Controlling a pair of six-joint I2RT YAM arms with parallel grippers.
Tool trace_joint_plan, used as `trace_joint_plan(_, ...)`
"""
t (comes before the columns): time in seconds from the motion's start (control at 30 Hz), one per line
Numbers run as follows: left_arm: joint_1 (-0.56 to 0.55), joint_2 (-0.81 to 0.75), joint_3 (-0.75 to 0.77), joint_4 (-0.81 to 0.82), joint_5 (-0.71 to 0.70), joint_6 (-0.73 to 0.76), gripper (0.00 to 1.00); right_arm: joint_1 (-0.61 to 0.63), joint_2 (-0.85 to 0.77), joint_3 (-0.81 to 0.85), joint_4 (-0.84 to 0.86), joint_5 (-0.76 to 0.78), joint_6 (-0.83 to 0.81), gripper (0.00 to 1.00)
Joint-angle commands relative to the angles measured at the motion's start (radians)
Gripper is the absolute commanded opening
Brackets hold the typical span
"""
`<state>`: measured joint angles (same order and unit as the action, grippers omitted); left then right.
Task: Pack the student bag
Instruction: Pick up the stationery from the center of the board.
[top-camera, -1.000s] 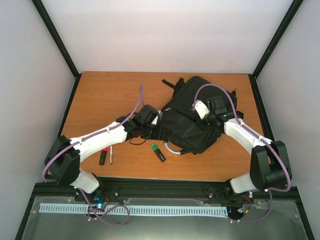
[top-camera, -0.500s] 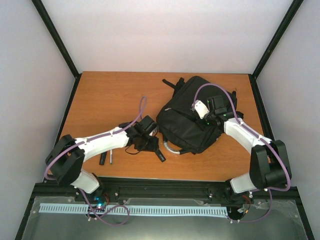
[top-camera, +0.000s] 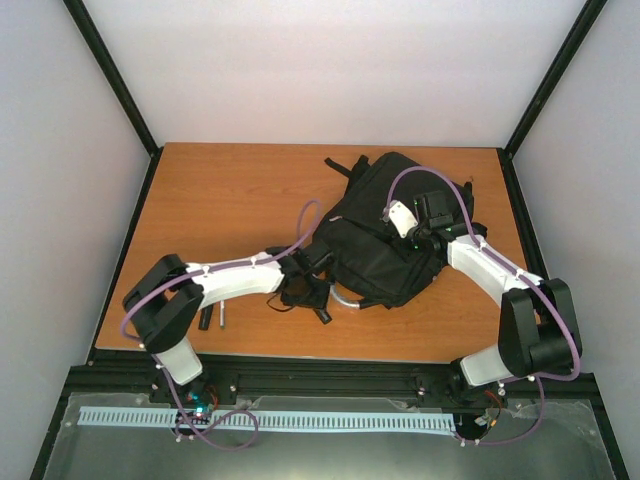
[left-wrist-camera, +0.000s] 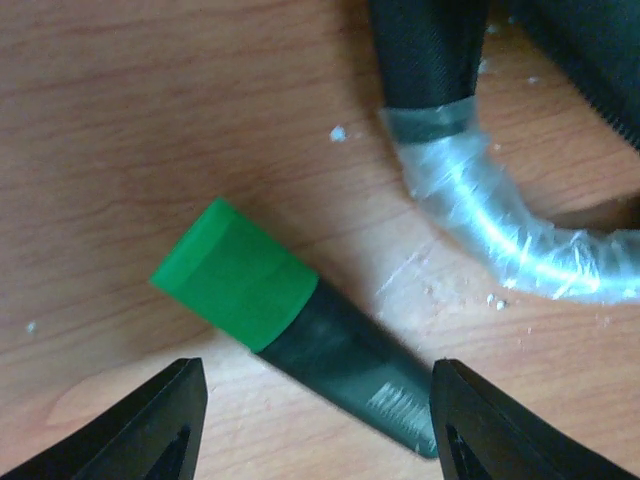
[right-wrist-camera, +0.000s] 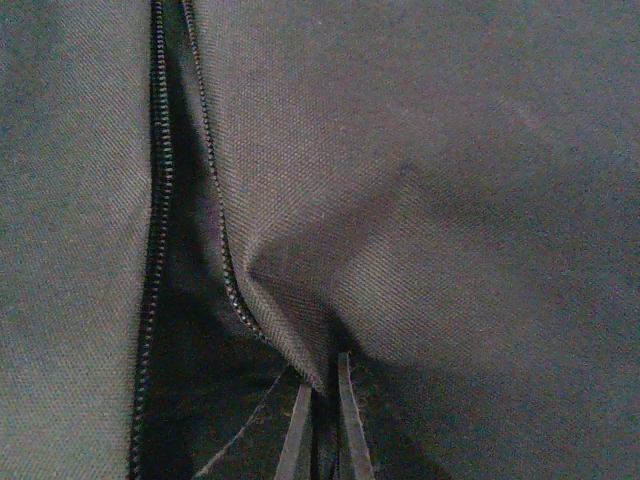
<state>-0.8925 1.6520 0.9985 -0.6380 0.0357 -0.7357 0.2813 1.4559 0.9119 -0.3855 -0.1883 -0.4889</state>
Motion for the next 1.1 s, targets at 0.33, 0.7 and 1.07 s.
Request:
trace_joint_plan(0.33, -0.095, 0.165, 0.154, -0.185, -0.187, 0.020, 0.63, -0.001, 0.015, 0.016, -0.013, -0.010, -0.004, 0.06)
trace_joint_plan(0.7, -0.076, 0.027, 0.081, -0.196, -0.151, 0.137, 0.64, -0.001, 0.011, 0.018, -0.016, -0.014, -0.003, 0.06)
trace_joint_plan(1.07, -0.031, 0.098, 0.166, -0.202, -0.066, 0.319, 0.60, -0.001, -0.002, 0.016, -0.019, -0.016, -0.001, 0.06)
